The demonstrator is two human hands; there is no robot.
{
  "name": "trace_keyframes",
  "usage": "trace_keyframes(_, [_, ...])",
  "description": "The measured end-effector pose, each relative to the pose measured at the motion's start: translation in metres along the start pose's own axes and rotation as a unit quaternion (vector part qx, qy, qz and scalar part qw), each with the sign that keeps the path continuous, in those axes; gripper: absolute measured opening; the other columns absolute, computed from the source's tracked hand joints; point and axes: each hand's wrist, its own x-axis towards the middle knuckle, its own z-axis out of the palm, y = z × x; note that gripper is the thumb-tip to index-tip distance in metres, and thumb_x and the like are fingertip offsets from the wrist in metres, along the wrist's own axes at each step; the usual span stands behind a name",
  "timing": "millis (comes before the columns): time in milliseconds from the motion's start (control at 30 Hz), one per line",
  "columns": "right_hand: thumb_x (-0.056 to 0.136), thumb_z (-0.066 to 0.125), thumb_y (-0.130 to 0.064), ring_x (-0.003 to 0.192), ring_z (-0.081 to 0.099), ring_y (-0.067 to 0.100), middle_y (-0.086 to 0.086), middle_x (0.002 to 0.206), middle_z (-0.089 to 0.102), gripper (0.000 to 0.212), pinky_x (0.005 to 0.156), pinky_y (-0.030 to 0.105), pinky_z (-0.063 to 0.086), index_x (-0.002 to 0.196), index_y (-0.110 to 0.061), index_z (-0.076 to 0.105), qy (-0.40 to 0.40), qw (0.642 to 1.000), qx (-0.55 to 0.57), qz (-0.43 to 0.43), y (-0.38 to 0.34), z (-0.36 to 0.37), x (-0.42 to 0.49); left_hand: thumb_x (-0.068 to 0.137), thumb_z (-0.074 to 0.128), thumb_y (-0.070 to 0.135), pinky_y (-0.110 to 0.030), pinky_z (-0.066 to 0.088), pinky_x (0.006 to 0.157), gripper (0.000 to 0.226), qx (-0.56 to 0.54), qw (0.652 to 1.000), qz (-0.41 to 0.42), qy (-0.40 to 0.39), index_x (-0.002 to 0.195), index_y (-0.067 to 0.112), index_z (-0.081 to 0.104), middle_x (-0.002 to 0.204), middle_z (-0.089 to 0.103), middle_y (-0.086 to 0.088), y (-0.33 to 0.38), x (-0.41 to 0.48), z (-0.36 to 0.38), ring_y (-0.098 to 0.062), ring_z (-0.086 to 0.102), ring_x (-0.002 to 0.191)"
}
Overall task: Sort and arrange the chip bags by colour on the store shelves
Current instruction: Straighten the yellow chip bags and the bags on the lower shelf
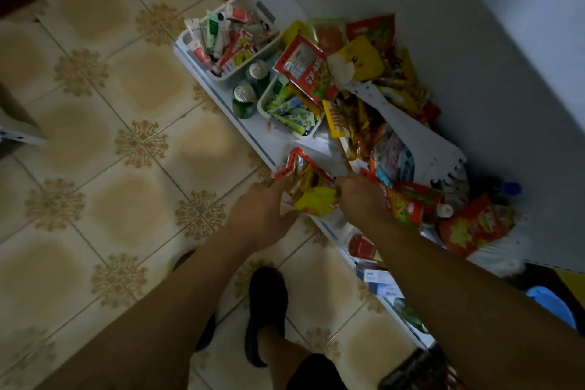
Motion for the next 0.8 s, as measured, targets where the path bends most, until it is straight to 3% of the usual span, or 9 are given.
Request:
trace_keyframes(133, [0.081,0.067,-0.016,0.099,0.055,0.03,0.011,0.105,0.059,0.017,0.078,0.033,0.047,0.098,-0.013,0.071,0.015,0.988,0.149,-0.026,-0.01,-0.042,-0.024,0.087,0.063,0.038,-0.042,0.046,0.094,0.061,0.007,1.0,-0.014,-0.01,0.141,0.021,0.04,0.136,0.049,-0.01,0.015,-0.023,-0.034,-0.03,0.046,0.121])
trace_keyframes(233, [0.084,0.065,-0.014,0.077,0.051,0.013,-0.004,0.078,0.055,0.001,0.064,0.025,0.035,0.083,-0.014,0.065,-0.028,0.952,0.305,-0.026,-0.037,-0.105,-0.055,0.086,0.066,0.036,-0.038,0.044,0.095,0.067,-0.013,1.0,-0.017,-0.001,0.144,0.022,0.036,0.138,0.046,-0.01,0.035,-0.05,-0.078,-0.028,0.043,0.124])
trace_keyframes(300, [0.085,0.063,-0.013,0.07,0.052,0.01,-0.005,0.069,0.053,0.013,0.059,0.025,0.037,0.074,-0.019,0.058,-0.054,0.926,0.374,-0.027,-0.06,-0.151,-0.077,0.083,0.07,0.038,-0.04,0.042,0.098,0.075,-0.028,0.999,-0.01,0.013,0.146,0.022,0.033,0.142,0.043,-0.01,0.048,-0.073,-0.111,-0.029,0.041,0.127])
trace_keyframes(433, [0.084,0.065,-0.012,0.073,0.058,0.014,0.009,0.08,0.062,0.007,0.06,0.021,0.043,0.083,-0.01,0.058,-0.054,0.909,0.408,-0.067,-0.099,-0.24,-0.113,0.076,0.072,0.052,-0.052,0.025,0.113,0.098,0.058,0.998,-0.017,0.03,0.152,0.031,0.014,0.157,0.024,-0.003,0.069,-0.121,-0.184,-0.024,0.022,0.143])
trace_keyframes(533, [0.084,0.068,-0.016,0.068,0.059,0.018,0.008,0.077,0.064,0.012,0.062,0.032,0.047,0.089,-0.008,0.061,-0.044,0.907,0.405,-0.112,-0.124,-0.31,-0.14,0.073,0.073,0.055,-0.051,0.024,0.114,0.099,0.054,0.998,-0.012,0.039,0.151,0.033,0.017,0.156,0.027,-0.001,0.085,-0.158,-0.238,-0.026,0.021,0.143])
trace_keyframes(567, [0.084,0.069,-0.015,0.066,0.06,0.018,0.009,0.077,0.065,0.015,0.063,0.033,0.048,0.091,-0.005,0.062,-0.038,0.902,0.41,-0.126,-0.132,-0.333,-0.15,0.072,0.074,0.055,-0.047,0.031,0.109,0.093,0.041,0.998,-0.006,0.043,0.148,0.033,0.026,0.15,0.037,-0.001,0.092,-0.171,-0.256,-0.026,0.03,0.138])
trace_keyframes(633, [0.083,0.071,-0.014,0.062,0.058,0.011,0.012,0.079,0.067,0.015,0.061,0.026,0.048,0.09,-0.003,0.064,-0.016,0.904,0.405,-0.138,-0.146,-0.378,-0.17,0.07,0.079,0.051,-0.031,0.045,0.086,0.075,-0.032,0.998,-0.001,0.053,0.134,0.029,0.047,0.125,0.057,0.003,0.105,-0.195,-0.288,-0.019,0.052,0.116])
trace_keyframes(700, [0.081,0.075,-0.018,0.059,0.054,0.008,0.008,0.072,0.066,0.013,0.058,0.027,0.044,0.081,-0.013,0.064,0.025,0.907,0.398,-0.138,-0.157,-0.419,-0.186,0.068,0.082,0.047,-0.016,0.042,0.065,0.062,-0.128,0.99,-0.001,0.061,0.12,0.024,0.057,0.105,0.064,0.008,0.114,-0.216,-0.315,-0.008,0.059,0.09])
trace_keyframes(800, [0.074,0.081,-0.03,0.06,0.052,0.008,-0.005,0.065,0.06,0.02,0.059,0.028,0.041,0.075,-0.026,0.062,0.111,0.906,0.391,-0.113,-0.167,-0.469,-0.205,0.067,0.082,0.048,-0.023,0.052,0.072,0.053,-0.227,0.97,0.033,0.076,0.111,0.025,0.063,0.098,0.068,0.009,0.127,-0.24,-0.35,-0.006,0.063,0.084])
